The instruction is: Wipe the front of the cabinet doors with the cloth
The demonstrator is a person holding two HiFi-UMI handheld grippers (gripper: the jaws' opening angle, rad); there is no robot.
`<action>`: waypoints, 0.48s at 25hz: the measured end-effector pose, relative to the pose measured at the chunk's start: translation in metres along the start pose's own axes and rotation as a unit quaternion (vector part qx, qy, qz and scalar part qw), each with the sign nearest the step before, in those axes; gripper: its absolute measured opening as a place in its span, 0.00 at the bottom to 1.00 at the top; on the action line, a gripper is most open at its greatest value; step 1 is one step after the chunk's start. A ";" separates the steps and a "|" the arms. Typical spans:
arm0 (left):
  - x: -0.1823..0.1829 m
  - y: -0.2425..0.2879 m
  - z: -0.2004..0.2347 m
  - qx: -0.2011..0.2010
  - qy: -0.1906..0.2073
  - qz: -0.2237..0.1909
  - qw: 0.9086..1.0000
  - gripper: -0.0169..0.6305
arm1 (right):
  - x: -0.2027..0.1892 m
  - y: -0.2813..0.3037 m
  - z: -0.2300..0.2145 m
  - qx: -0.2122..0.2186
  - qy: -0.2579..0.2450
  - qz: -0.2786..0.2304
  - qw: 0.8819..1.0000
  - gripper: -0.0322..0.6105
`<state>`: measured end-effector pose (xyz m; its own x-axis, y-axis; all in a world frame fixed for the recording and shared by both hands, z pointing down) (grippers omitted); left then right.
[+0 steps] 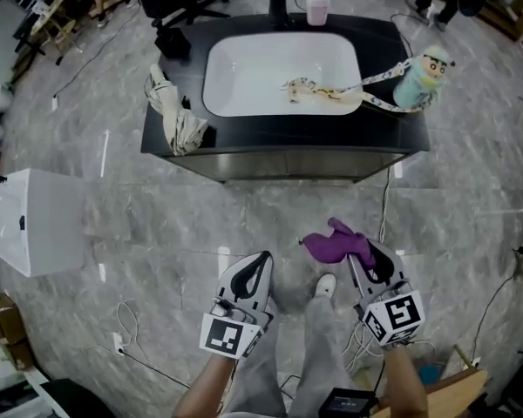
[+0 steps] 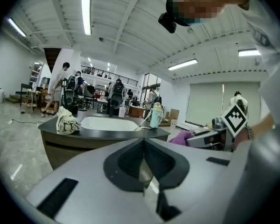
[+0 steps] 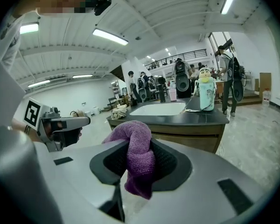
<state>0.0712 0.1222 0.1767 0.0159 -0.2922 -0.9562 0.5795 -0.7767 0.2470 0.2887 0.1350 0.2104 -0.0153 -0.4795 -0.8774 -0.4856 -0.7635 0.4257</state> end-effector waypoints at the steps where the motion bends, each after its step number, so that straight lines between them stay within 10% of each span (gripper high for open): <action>1: -0.011 0.005 0.002 -0.001 -0.001 0.003 1.000 0.04 | -0.009 0.006 -0.001 0.000 0.002 0.004 1.000 0.23; 12: -0.133 0.074 0.022 -0.035 -0.012 0.045 0.998 0.04 | -0.091 0.098 -0.016 -0.033 0.094 -0.025 0.995 0.23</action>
<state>0.0944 0.0913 0.3253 0.0514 -0.3741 -0.9260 0.6324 -0.7054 0.3200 0.2560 0.0967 0.3355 0.1750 -0.5073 -0.8438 -0.4226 -0.8128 0.4010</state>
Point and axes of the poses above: the fingertips, and each gripper's own axes: y forward along the fingers, z to its left, x out of its top, the point moved 5 cm from there along -y, backward along the fingers, and after that the axes turned 1 degree about x, right-handed, at the moved point
